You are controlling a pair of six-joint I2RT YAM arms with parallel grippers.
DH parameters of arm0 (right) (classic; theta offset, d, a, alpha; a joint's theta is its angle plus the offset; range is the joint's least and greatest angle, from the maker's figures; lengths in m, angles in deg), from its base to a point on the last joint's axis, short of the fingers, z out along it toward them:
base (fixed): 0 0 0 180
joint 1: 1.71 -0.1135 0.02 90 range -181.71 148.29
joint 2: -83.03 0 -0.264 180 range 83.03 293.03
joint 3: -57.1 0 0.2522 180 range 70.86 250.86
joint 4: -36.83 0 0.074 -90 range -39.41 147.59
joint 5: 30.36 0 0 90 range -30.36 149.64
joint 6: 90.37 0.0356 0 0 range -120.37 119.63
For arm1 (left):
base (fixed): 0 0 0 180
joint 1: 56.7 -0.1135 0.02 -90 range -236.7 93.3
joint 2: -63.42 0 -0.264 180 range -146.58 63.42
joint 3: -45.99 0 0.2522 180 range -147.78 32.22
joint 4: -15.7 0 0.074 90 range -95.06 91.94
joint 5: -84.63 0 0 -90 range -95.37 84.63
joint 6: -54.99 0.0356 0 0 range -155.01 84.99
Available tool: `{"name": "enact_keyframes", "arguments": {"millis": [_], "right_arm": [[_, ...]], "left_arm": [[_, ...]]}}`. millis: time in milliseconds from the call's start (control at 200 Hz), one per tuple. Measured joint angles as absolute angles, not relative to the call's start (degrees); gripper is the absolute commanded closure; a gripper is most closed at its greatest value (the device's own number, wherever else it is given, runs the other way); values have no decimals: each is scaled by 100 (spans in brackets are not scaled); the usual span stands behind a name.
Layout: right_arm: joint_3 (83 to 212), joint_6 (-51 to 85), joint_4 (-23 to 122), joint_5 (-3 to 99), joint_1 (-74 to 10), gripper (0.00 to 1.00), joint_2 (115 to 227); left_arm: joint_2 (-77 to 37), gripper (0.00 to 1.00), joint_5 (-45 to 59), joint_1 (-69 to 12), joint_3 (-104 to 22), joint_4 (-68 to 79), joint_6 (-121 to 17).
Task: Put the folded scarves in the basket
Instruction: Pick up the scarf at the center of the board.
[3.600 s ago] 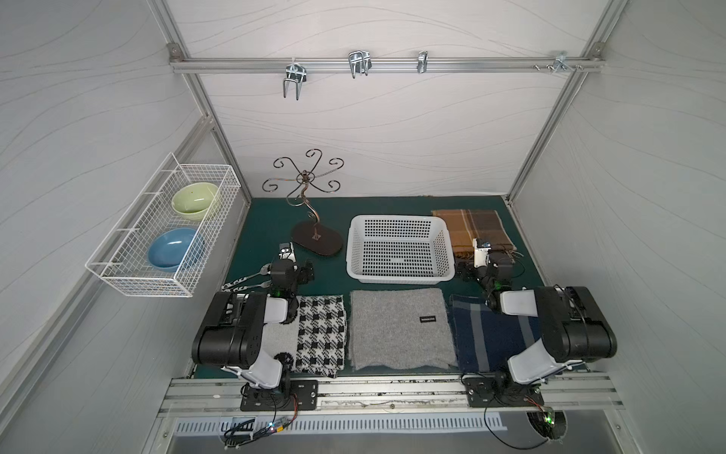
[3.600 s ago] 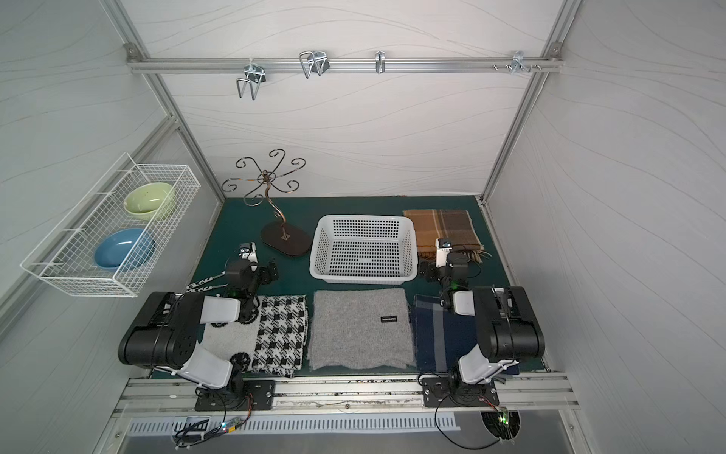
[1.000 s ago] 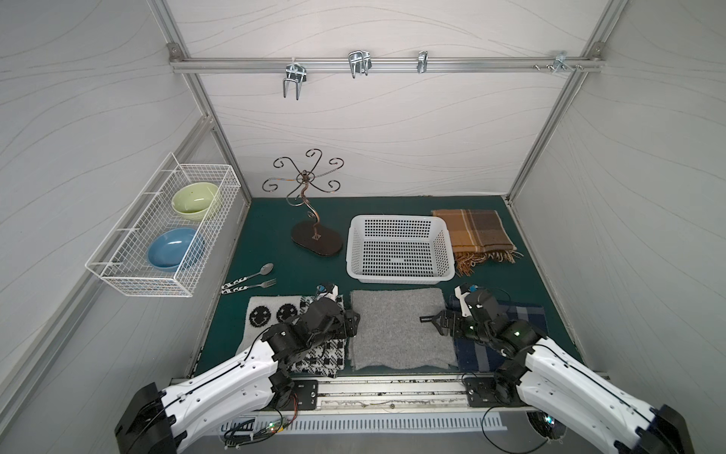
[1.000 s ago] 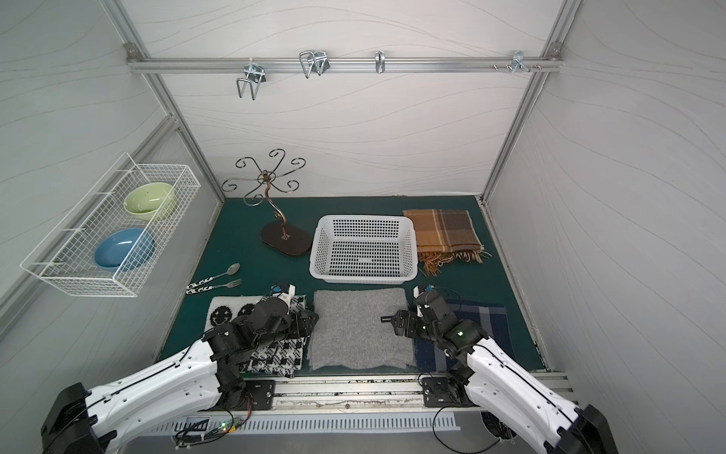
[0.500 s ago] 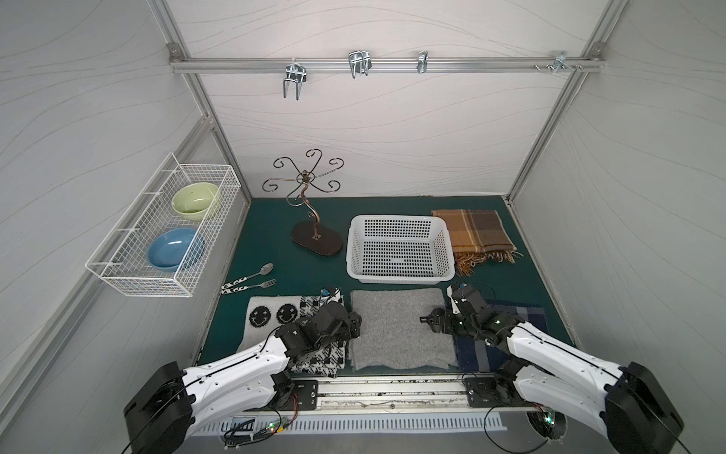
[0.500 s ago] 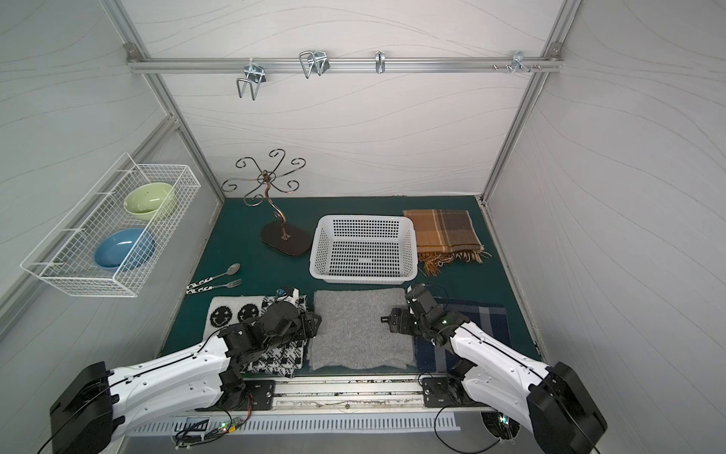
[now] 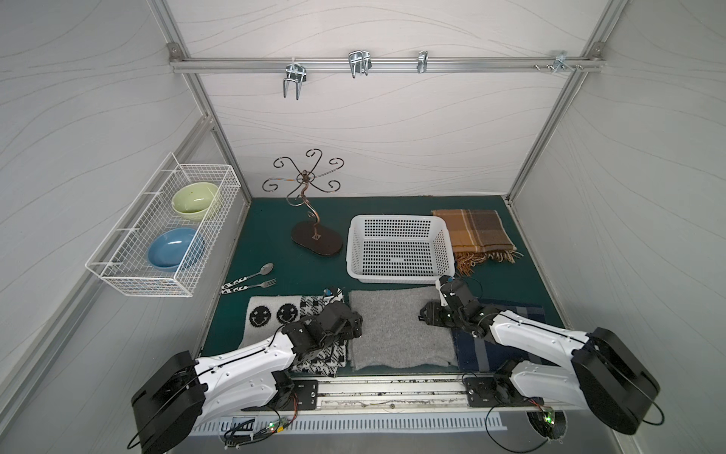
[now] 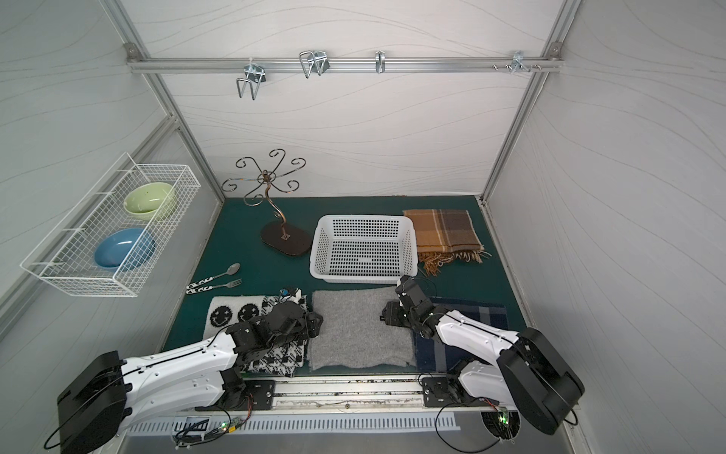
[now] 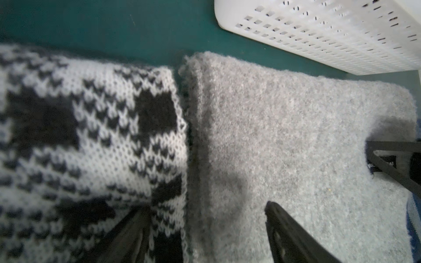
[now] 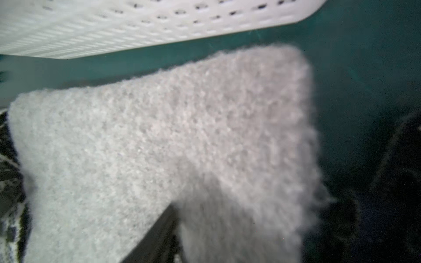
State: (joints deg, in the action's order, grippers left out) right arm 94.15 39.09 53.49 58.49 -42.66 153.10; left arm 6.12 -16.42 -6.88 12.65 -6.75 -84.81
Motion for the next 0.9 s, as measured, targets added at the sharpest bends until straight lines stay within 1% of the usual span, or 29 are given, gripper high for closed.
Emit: {"name": "enact_keyframes", "arguments": {"millis": [20,90,120,235,310,470,635,735,825,875,900], "right_arm": [[9421,3894,5314,5825,-4282,66,15334],[9411,3914,5255,5747,-4297,74,15373],[9408,3920,5255,5727,-4301,79,15375],[9376,3920,5305,5705,-4299,86,15240],[9273,3916,5421,5668,-4218,87,14986],[8877,3923,5603,5257,-3615,88,14407],[8934,3909,5563,5089,-3569,89,14591],[8934,3912,5498,5043,-3569,88,14634],[8934,3909,5491,5034,-3569,89,14634],[8932,3909,5491,5034,-3571,89,14630],[8932,3909,5491,5034,-3571,89,14628]], "left_arm": [[616,17,-1651,-688,1265,-677,-8481],[629,17,-1684,-681,1263,-714,-8476],[632,17,-1701,-679,1263,-729,-8474],[632,17,-1727,-670,1263,-758,-8474],[632,17,-1723,-670,1263,-747,-8474],[632,18,-1692,-670,1256,-721,-8474],[524,16,-1592,-670,1149,-699,-8459],[249,16,-1443,-670,1073,-511,-8457],[15,14,-1388,-664,996,-373,-8457],[-127,14,-1395,-664,931,-358,-8454],[-186,15,-1395,-664,909,-334,-8452]]}}
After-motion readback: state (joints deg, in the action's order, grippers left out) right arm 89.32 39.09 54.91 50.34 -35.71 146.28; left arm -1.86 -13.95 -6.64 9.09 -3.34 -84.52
